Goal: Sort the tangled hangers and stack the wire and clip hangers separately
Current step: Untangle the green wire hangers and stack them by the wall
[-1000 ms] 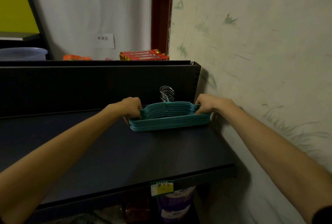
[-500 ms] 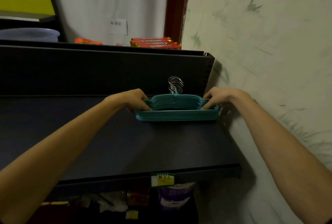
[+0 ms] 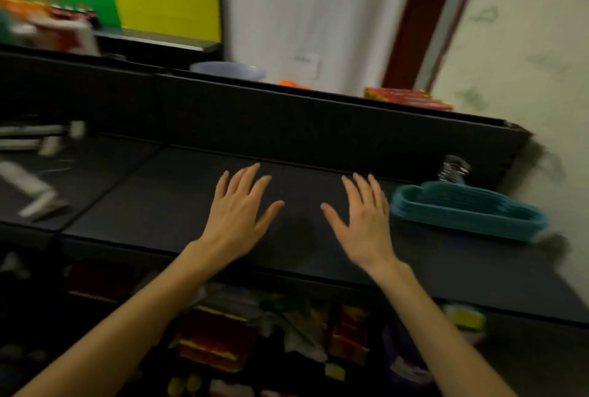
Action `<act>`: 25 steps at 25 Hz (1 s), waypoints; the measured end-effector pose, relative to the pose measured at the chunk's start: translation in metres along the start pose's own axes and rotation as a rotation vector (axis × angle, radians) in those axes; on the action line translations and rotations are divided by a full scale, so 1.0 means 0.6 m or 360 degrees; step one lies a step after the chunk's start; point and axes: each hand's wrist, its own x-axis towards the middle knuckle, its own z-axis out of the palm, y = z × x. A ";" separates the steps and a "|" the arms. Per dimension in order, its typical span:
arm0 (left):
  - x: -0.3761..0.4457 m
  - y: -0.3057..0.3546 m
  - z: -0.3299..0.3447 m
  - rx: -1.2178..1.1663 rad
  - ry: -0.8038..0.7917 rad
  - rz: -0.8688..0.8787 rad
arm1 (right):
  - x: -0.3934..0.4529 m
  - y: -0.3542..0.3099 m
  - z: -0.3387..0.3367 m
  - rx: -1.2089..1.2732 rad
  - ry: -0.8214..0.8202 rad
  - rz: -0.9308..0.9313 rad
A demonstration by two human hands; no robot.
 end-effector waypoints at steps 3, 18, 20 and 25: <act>-0.125 -0.211 -0.043 0.0178 0.0194 -0.0270 | -0.027 -0.209 0.109 0.0081 -0.0141 -0.0199; -0.229 -1.033 -0.212 0.0255 0.0217 -0.1235 | 0.253 -1.021 0.494 0.0353 -0.0646 -0.1006; -0.212 -1.132 -0.234 0.0228 0.0206 -0.1256 | 0.307 -1.095 0.554 0.0296 -0.0735 -0.1033; -0.177 -1.360 -0.291 0.0294 0.0160 -0.1197 | 0.396 -1.273 0.654 0.0252 -0.0778 -0.0936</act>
